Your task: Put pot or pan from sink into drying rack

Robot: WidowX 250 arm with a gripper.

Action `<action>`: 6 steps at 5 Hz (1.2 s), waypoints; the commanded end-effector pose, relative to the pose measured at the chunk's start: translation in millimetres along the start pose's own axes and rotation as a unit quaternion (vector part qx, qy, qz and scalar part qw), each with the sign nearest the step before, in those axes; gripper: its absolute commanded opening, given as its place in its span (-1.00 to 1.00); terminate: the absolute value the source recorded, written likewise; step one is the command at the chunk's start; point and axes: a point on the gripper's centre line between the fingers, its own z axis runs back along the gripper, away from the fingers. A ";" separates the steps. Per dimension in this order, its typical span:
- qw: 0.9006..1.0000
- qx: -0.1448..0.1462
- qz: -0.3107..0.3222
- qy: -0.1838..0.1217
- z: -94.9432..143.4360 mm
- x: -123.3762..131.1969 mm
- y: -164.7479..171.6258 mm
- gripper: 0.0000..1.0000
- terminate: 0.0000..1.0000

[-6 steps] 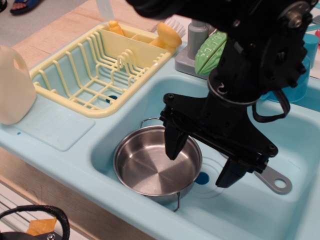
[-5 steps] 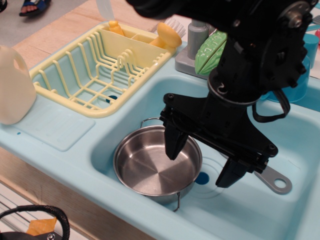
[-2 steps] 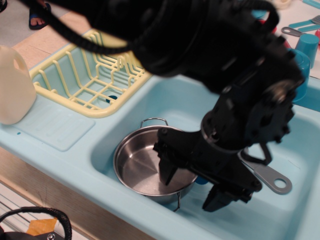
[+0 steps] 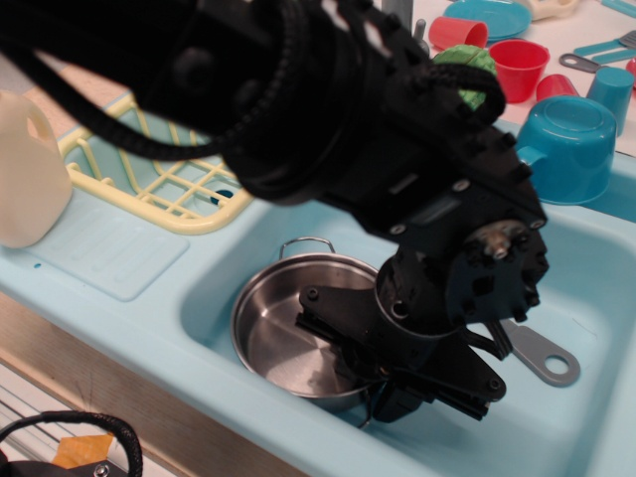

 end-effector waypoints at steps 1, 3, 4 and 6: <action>1.000 0.008 0.021 0.010 7.9 3.7 -2.4 -1.00 -1.00; 0.997 0.062 0.000 0.051 53.1 29.0 -13.4 -1.00 -1.00; 0.990 0.122 -0.031 0.068 75.5 46.8 -14.0 -1.00 -1.00; 0.987 0.101 -0.124 0.022 86.3 60.2 45.7 -1.00 -1.00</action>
